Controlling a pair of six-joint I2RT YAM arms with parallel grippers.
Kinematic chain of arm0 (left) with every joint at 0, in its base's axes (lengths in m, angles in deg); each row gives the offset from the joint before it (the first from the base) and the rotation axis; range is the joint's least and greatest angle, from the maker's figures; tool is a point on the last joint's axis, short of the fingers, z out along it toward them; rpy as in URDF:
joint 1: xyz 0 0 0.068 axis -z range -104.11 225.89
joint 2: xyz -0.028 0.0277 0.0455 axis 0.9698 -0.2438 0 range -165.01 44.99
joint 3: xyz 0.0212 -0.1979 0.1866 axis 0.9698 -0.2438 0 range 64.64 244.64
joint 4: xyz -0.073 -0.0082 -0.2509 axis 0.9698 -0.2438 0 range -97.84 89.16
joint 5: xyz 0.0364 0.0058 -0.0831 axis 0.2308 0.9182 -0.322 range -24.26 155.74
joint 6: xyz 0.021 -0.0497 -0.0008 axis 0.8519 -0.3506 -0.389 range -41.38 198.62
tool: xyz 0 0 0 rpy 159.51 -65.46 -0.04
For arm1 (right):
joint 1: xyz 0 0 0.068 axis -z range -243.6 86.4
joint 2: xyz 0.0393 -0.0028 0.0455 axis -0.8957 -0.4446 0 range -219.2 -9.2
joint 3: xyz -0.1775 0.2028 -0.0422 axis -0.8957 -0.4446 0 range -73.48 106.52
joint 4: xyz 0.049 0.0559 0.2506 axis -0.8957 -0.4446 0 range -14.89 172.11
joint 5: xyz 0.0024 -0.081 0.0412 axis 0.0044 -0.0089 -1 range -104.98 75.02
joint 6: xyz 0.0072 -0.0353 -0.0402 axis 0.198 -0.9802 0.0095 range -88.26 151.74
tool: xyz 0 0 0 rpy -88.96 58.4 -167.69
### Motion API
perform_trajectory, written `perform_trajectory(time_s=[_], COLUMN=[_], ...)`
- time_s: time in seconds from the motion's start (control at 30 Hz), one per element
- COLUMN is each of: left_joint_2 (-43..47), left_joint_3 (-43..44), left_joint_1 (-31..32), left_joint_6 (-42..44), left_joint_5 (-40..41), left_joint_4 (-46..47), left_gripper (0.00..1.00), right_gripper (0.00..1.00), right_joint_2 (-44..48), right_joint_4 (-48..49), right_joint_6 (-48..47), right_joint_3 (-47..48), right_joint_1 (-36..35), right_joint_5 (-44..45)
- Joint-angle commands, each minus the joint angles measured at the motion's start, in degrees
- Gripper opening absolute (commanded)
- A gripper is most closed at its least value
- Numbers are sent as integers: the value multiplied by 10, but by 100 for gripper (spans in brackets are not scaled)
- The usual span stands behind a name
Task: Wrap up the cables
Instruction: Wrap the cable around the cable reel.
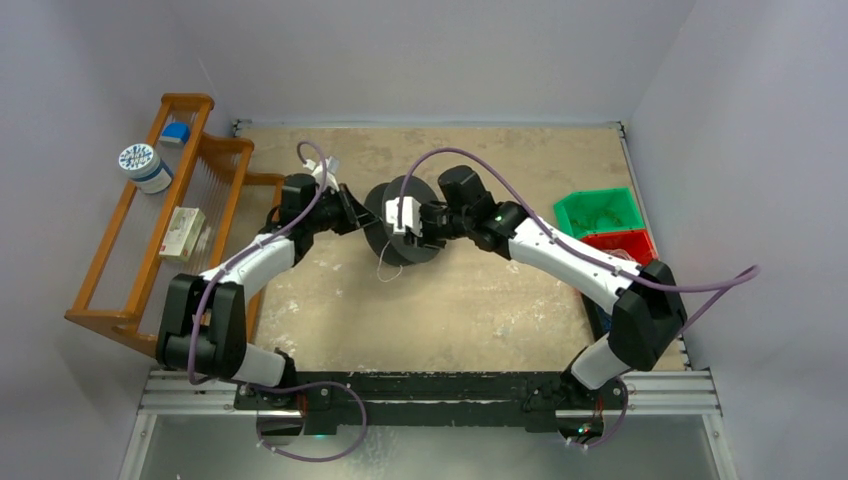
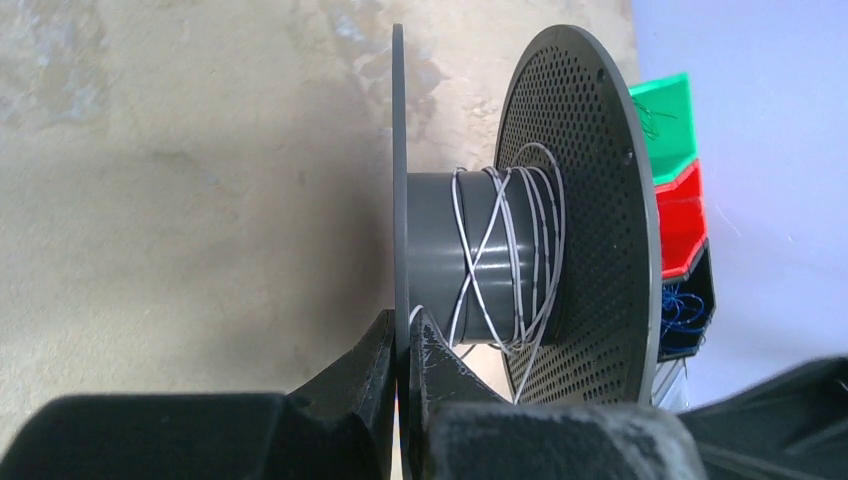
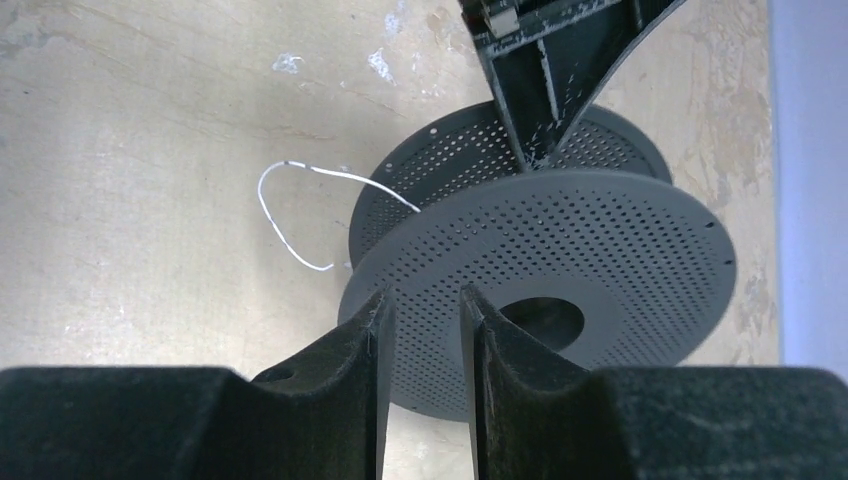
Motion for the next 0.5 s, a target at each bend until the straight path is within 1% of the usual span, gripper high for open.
perform_trajectory(time_s=[0.0, 0.07, 0.2, 0.37, 0.47], left_joint_2=[-8, -19, -34, -55, -64], left_joint_3=[-19, -29, -39, -42, -42], left_joint_1=[-7, -8, -15, -18, -18], left_joint_6=[-56, -58, -56, -50, -47], left_joint_5=[25, 41, 73, 100, 102], left_joint_4=[94, 98, 90, 84, 87], left_gripper=[0, 2, 7, 8, 9], right_gripper=[33, 33, 34, 34, 38], right_joint_2=[-18, -30, -32, -35, -48], right_joint_4=[13, 6, -4, -10, -17], right_joint_6=[-18, -15, -25, -44, -62], right_joint_3=[2, 11, 13, -7, -13], right_joint_1=[-35, -39, -39, -44, -62], right_joint_5=[55, 63, 51, 37, 61])
